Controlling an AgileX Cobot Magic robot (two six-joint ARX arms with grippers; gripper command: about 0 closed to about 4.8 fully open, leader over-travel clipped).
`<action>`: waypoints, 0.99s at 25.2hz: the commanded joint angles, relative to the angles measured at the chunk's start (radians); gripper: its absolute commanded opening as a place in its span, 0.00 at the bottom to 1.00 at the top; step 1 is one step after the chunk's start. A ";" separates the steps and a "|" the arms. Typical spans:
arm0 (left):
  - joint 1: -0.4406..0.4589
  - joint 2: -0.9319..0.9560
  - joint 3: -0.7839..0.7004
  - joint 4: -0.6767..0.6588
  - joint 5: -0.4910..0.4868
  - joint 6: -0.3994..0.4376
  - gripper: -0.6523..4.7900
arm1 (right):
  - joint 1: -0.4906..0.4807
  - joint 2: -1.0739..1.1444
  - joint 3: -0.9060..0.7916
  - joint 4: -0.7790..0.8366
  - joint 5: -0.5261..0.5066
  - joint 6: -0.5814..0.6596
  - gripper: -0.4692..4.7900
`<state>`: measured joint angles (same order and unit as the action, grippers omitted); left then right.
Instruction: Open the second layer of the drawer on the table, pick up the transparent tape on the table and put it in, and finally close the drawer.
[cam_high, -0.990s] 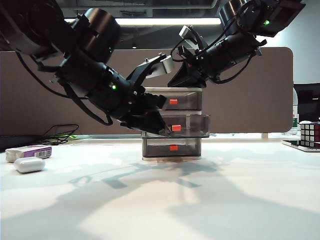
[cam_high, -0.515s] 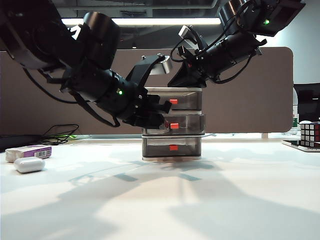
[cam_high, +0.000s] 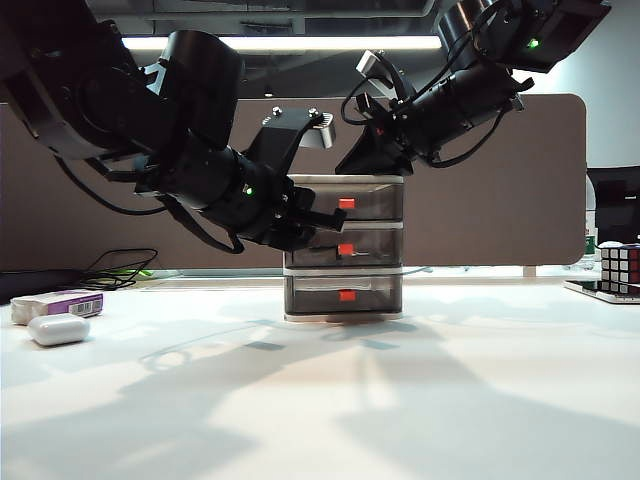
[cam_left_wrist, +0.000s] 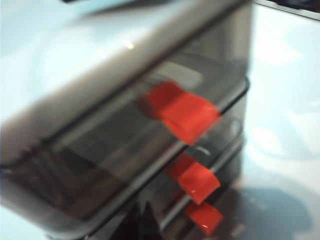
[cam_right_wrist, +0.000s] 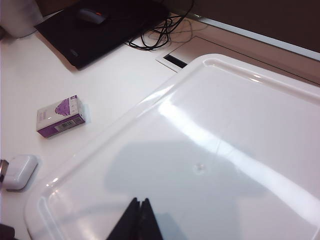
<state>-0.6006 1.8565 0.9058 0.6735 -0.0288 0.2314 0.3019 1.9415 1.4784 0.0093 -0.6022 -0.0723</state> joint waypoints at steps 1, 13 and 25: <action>0.000 0.007 0.007 0.040 -0.043 -0.003 0.11 | 0.001 0.002 -0.003 -0.032 0.005 -0.001 0.08; 0.004 -0.262 -0.066 -0.322 0.114 0.047 0.11 | 0.000 0.002 -0.003 -0.032 -0.003 -0.011 0.08; 0.004 -1.111 -0.532 -0.504 -0.115 -0.129 0.11 | 0.000 -0.167 -0.014 -0.142 0.008 -0.054 0.08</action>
<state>-0.5980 0.7898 0.3889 0.1928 -0.1215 0.1425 0.3000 1.8149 1.4605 -0.1349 -0.6235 -0.1062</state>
